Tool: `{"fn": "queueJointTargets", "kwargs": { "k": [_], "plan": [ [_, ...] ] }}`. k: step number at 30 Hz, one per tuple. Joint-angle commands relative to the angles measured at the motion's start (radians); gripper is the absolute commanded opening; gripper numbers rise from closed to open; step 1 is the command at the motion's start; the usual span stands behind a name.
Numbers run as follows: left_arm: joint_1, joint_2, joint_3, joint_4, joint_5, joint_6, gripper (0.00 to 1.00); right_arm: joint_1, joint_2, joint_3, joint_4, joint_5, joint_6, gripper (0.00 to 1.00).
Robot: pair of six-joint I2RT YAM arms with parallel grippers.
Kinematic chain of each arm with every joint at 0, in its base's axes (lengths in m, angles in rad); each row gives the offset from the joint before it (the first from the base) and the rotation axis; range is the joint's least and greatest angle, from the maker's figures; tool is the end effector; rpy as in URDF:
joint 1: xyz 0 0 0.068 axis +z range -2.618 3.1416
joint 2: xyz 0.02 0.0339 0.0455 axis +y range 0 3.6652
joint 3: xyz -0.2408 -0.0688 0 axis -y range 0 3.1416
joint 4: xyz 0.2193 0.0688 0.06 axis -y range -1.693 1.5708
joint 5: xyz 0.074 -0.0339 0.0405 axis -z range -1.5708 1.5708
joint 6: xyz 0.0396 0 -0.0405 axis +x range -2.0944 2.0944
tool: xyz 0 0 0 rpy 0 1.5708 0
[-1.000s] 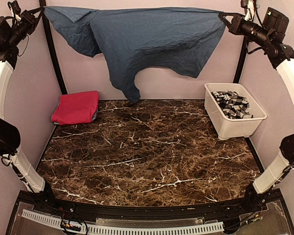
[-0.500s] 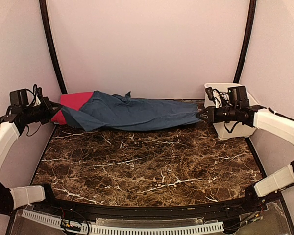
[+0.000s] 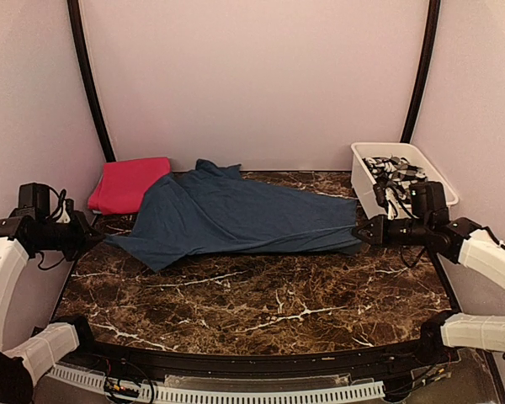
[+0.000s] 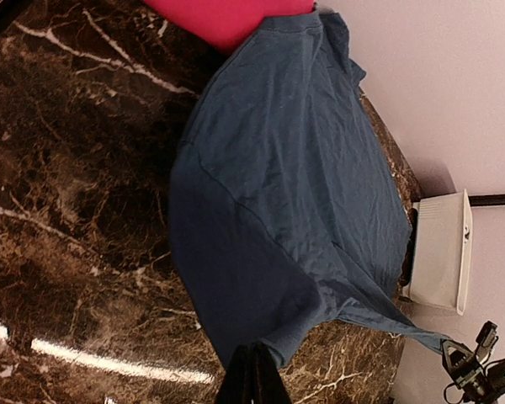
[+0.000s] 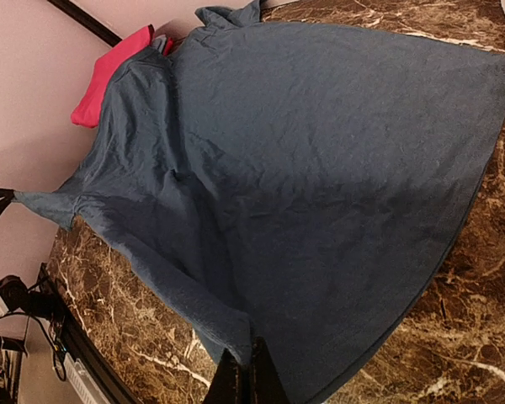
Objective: Fold and stack the mixed laundry pile
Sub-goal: Flatten out the crumpled T-shirt at the center of the board.
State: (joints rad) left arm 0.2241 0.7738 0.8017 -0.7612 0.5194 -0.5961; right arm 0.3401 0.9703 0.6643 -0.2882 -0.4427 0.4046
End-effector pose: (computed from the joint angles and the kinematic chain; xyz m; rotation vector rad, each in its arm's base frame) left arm 0.1465 0.0132 0.2753 -0.6661 2.2130 -0.7882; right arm 0.1849 0.0834 0.2419 -0.1941 2.2330 0.8966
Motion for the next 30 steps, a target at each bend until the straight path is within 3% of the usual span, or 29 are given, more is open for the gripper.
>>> {"fn": "queueJointTargets", "kwargs": {
  "k": [1,5,12,15,22,30],
  "plan": [
    [-0.004,-0.008,0.02,-0.207,-0.097,-0.041,0.0,0.018,-0.122,-0.032,-0.116,0.069,0.117,0.0],
    [-0.008,-0.019,-0.002,-0.29,-0.095,-0.098,0.0,0.022,-0.178,-0.044,-0.201,0.094,0.133,0.0],
    [-0.106,-0.131,0.083,-0.535,-0.334,-0.214,0.0,0.082,-0.243,-0.046,-0.303,0.149,0.265,0.0],
    [-0.115,-0.188,0.131,-0.575,-0.355,-0.213,0.0,0.113,-0.311,-0.052,-0.347,0.198,0.32,0.0],
    [-0.136,-0.155,0.069,-0.441,-0.242,-0.158,0.0,0.117,-0.436,-0.083,-0.43,0.266,0.387,0.0],
    [-0.14,0.074,0.128,-0.161,-0.221,-0.129,0.0,0.117,-0.267,-0.121,-0.323,0.272,0.383,0.0]
  ]
}}
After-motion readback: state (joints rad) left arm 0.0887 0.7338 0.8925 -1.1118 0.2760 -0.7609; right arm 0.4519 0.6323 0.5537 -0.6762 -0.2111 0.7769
